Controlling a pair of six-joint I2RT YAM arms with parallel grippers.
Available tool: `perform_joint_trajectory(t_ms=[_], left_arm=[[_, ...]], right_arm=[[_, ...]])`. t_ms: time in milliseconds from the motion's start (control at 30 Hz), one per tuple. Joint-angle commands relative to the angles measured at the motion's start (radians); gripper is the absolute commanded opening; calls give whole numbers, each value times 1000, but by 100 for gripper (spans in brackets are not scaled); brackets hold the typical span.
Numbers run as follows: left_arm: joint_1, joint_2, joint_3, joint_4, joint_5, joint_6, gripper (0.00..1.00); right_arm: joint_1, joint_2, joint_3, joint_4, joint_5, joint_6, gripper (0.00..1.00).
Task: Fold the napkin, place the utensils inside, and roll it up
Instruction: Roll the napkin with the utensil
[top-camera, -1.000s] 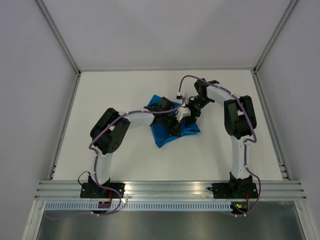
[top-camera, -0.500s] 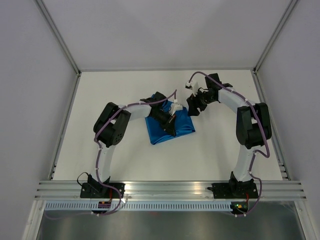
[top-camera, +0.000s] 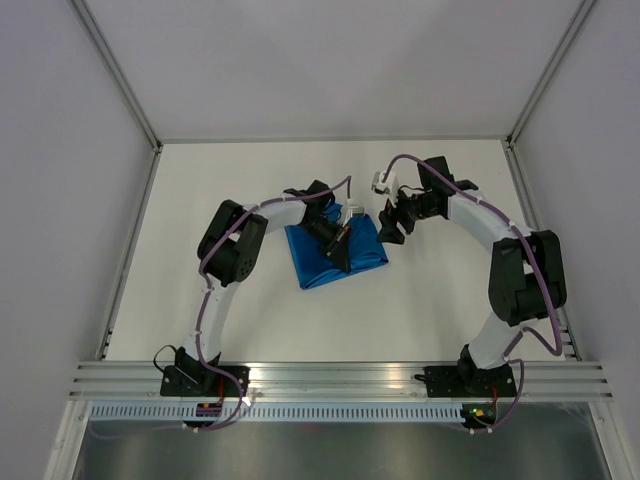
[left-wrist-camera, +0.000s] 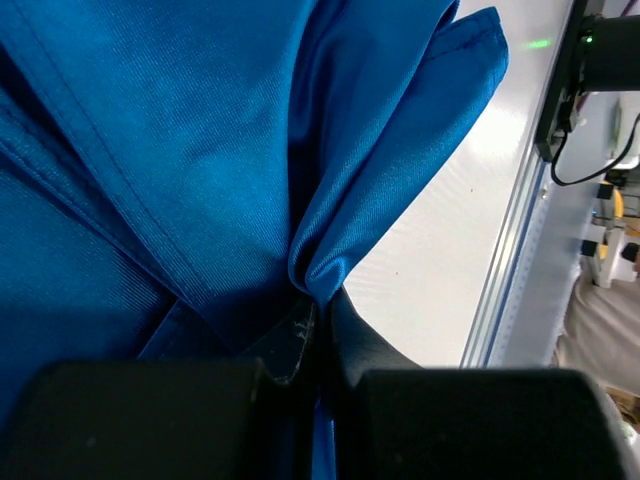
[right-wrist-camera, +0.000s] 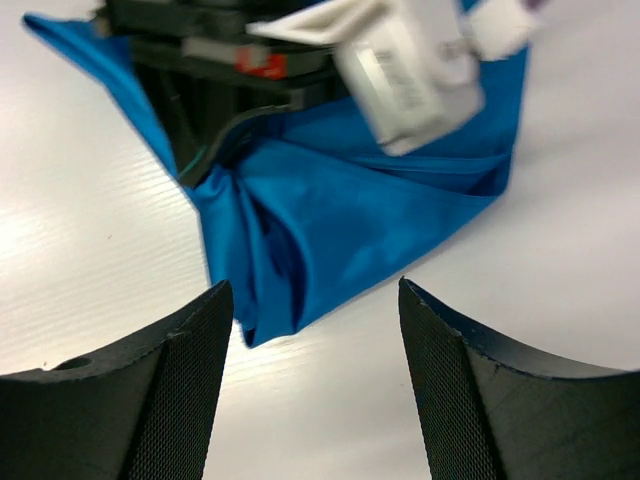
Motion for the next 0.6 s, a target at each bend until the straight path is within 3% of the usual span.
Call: perform_joint_trajectory(t_ms=[0, 100, 333, 567], left_arm=[[4, 66, 29, -105, -31, 20, 2], [7, 80, 39, -123, -23, 25, 2], [9, 109, 55, -162, -3, 35, 2], [12, 128, 66, -179, 0, 43, 2]], right_arm=[[46, -82, -81, -23, -73, -241, 73], [124, -153, -190, 37, 17, -281, 73], [343, -242, -480, 423, 272, -288, 73], [391, -224, -497, 471, 303, -302, 73]])
